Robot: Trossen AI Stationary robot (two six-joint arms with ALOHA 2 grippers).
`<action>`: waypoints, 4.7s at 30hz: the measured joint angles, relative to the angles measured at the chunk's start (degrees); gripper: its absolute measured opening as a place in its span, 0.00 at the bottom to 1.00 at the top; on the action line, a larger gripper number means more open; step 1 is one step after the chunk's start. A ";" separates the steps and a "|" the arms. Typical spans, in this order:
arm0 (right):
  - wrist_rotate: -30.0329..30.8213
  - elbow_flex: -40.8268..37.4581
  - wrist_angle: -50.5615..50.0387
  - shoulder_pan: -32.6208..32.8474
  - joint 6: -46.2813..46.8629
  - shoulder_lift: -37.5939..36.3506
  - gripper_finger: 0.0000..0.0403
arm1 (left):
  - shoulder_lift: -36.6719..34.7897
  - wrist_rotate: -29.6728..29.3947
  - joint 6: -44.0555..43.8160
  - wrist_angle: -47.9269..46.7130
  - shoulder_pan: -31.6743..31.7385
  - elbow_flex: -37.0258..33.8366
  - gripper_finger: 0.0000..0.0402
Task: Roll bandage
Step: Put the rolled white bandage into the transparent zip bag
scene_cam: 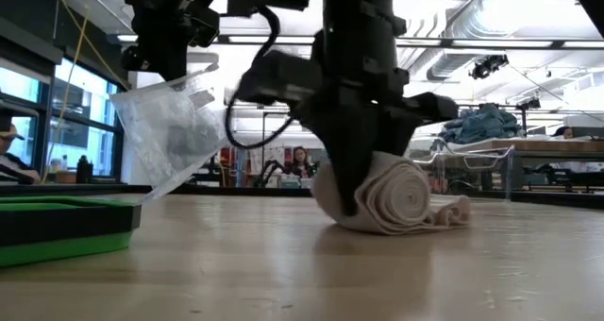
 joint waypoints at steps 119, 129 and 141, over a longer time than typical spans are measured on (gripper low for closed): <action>12.75 -0.22 3.23 -4.59 -9.84 -27.68 0.11 | 2.69 29.76 -50.86 79.80 -6.27 -12.31 0.00; 11.35 -0.22 8.56 -4.42 -10.41 -30.19 0.11 | 2.73 23.79 -50.67 77.92 -4.60 -12.39 0.00; 9.52 -0.24 6.27 -3.77 -14.24 -31.34 0.11 | 7.78 22.02 -54.02 85.01 -5.07 -12.37 0.00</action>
